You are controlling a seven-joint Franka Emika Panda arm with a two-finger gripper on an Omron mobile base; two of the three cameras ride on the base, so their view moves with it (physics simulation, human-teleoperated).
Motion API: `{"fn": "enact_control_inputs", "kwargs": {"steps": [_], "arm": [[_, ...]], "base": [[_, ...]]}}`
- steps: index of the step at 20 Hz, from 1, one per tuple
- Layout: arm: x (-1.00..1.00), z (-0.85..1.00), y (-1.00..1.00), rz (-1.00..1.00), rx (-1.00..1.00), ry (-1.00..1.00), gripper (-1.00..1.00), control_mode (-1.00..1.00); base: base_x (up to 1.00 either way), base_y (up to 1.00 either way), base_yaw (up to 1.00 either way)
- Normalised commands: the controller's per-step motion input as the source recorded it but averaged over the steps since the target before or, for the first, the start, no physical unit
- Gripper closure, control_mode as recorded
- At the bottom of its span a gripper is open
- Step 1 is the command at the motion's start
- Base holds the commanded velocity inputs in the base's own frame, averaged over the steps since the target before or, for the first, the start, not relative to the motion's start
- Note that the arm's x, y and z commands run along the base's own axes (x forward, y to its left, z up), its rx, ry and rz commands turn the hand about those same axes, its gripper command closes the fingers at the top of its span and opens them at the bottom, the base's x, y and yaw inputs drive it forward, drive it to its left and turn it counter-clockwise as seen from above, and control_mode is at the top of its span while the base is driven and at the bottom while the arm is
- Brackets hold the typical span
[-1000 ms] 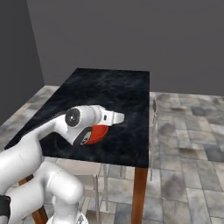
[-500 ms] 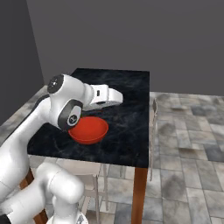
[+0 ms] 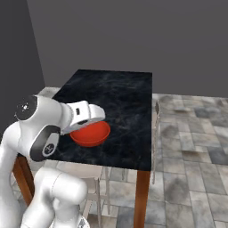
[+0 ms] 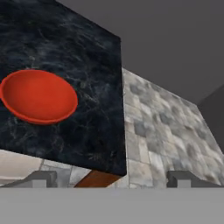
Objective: Pick up the bowls from the cabinet and place each bowl in front of a stool on the dining counter.
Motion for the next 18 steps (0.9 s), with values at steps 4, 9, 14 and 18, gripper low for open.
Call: {"fn": "enact_control_inputs", "kwargs": {"steps": [4,9,14,18], "arm": [[-0.51,-0.08,0.55,0.01,0.0,-0.32,-1.0,-1.0],[-0.14,0.45,0.21,0.0,0.1,-0.12,-1.0,-1.0],[0.0,0.22,0.0,0.01,0.19,-0.02,-1.0,-1.0],[-0.01,-0.43,0.0,0.19,0.04,-0.28,-1.0,-1.0]], "base": [[0.0,0.0,0.0],[0.0,0.0,0.0],[0.0,0.0,0.0],[0.0,0.0,0.0]]}}
